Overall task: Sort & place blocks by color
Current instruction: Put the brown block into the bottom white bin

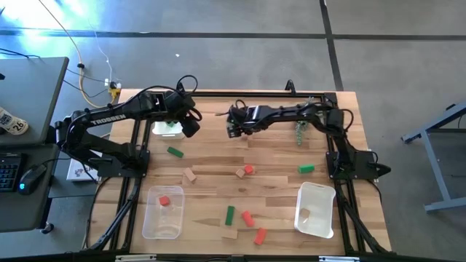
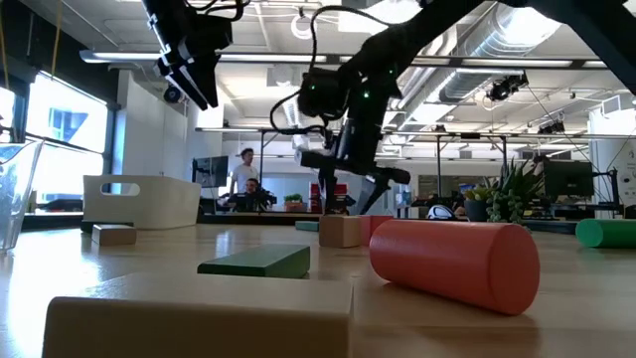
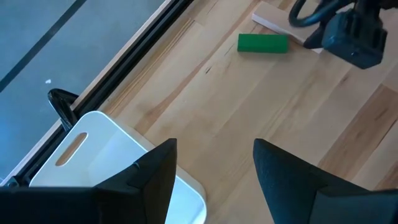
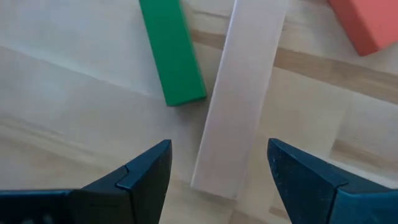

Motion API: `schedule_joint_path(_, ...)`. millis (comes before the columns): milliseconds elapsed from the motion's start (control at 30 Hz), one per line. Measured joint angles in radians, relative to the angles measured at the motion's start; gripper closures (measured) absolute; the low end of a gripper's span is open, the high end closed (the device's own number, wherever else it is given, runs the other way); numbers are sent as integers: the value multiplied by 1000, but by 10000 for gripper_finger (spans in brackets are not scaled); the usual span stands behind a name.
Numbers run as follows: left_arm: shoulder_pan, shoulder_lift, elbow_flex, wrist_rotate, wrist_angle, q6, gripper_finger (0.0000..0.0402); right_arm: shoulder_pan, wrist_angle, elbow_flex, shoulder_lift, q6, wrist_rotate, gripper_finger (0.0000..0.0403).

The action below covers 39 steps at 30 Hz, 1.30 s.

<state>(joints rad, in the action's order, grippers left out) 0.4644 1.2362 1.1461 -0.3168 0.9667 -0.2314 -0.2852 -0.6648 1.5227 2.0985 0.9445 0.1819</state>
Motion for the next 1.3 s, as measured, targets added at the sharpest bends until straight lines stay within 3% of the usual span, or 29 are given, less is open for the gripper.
schedule_joint_path(500, 0, 0, 0, 0, 0, 15, 204, 11, -38, 6, 74, 26, 66, 161)
schedule_joint_path(833, 0, 0, 0, 0, 0, 26, 204, 13, -71, 6, 77, -9, 65, 306)
schedule_joint_path(1133, 0, 0, 0, 0, 0, 26, 204, 59, -261, 129, 90, -61, 18, 306)
schedule_joint_path(1300, 0, 0, 0, 0, 0, 26, 204, 104, -390, 231, 87, -71, 55, 306)
